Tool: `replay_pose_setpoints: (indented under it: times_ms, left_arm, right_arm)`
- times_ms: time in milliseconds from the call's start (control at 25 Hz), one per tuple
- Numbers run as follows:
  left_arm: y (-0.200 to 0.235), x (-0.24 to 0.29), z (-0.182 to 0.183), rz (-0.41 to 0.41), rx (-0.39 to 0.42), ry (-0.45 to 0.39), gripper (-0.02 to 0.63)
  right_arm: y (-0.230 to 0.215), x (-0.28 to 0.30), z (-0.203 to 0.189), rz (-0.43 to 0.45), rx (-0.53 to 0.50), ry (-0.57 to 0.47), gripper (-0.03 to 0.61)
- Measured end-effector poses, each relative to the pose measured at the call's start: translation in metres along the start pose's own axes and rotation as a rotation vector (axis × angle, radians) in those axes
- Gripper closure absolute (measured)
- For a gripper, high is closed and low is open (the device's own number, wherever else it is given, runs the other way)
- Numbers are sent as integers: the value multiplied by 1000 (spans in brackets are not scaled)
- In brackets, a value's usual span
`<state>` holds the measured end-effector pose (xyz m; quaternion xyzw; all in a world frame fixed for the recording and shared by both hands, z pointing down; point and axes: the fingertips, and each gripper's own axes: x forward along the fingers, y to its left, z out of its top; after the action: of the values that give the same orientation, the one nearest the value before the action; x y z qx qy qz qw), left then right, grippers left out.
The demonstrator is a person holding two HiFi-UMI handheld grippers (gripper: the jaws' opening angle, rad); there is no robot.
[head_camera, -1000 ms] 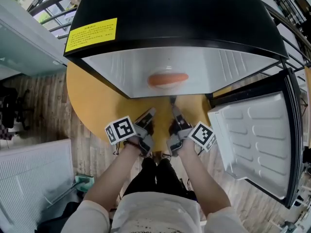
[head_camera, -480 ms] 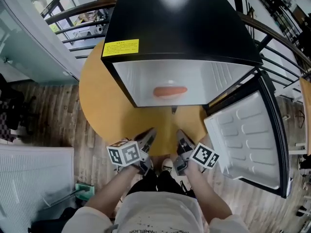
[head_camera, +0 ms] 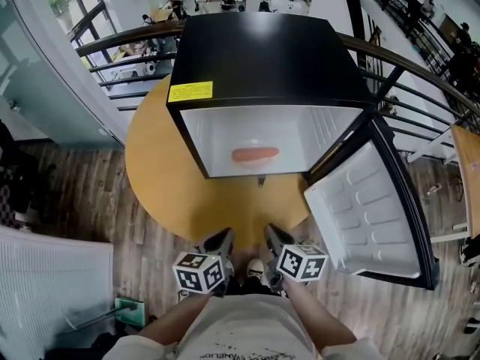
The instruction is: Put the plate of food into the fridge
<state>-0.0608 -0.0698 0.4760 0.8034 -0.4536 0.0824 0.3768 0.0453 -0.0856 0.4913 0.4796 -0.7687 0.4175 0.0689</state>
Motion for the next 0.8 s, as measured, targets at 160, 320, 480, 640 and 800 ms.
replay_pose_setpoints:
  times_ms: [160,320,480,640,800]
  left_arm:
    - [-13,-12,-10,18,51,30,591]
    - [-18,-21,-11,52,96,28,591]
    - [-19,-24,-10,71,117,26,591]
    - [-23,-24,-9,76,126,27,591]
    - [-27,-26,-11,81,147,28,591]
  right_arm:
    - [13,-12,-6,-15,-90,10,548]
    - [22,-22,-10,-37,-144,-8,548]
    - [28,-25,-12,-43,-183,-11,548]
    - [35,-25,-10,-25,-196,-4,548]
    - [37,-26,-15,-26,-205,5,548]
